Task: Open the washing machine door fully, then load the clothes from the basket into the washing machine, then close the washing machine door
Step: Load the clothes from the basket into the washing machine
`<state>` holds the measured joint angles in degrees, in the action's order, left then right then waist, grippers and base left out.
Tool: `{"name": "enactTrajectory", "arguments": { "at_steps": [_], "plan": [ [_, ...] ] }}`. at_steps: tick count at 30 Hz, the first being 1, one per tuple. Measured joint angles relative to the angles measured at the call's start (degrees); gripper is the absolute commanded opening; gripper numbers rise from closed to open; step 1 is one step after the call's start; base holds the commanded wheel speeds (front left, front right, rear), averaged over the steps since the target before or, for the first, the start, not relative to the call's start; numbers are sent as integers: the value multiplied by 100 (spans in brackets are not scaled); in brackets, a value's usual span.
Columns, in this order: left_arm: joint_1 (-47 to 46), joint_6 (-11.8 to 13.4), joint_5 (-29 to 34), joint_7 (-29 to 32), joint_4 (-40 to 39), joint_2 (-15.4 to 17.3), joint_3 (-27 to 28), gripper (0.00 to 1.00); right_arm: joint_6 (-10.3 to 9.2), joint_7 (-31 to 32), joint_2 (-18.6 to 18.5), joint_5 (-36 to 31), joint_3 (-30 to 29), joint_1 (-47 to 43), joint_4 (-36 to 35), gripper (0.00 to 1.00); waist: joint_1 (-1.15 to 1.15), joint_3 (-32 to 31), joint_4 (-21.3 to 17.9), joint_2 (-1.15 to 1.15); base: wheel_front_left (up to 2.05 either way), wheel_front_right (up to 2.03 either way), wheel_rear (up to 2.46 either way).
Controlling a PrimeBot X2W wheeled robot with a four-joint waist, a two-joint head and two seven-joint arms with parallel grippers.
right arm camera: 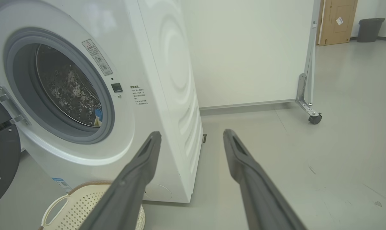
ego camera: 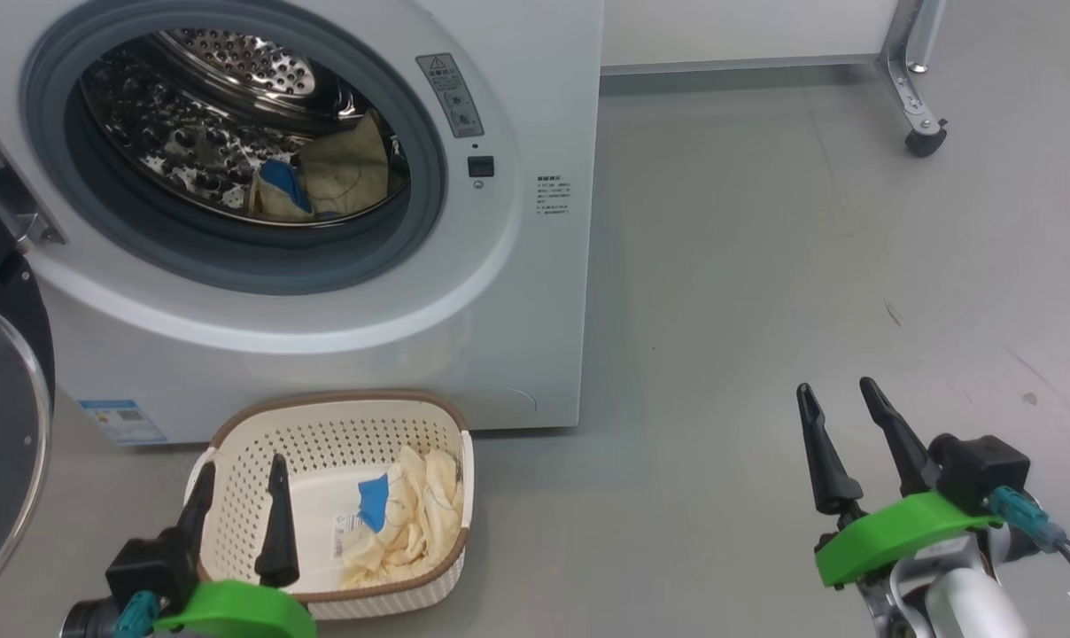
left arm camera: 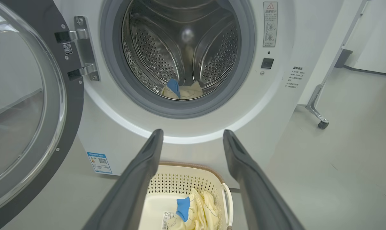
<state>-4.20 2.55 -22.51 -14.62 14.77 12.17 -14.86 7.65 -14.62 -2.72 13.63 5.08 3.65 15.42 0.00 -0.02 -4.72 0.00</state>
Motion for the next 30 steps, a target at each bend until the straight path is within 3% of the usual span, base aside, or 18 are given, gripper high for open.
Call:
{"name": "enactTrajectory", "arguments": {
  "at_steps": [15,30],
  "plan": [
    [-61,-158,178,0,200,-78,36,100,0,0,0,0,-11,3,-24,100,0,347,-51,0,0,0,0],
    [-1205,-407,130,261,760,-59,-27,100,0,-1,1,37,-5,511,-202,100,1,1586,-223,0,0,0,0]
  ]
}}
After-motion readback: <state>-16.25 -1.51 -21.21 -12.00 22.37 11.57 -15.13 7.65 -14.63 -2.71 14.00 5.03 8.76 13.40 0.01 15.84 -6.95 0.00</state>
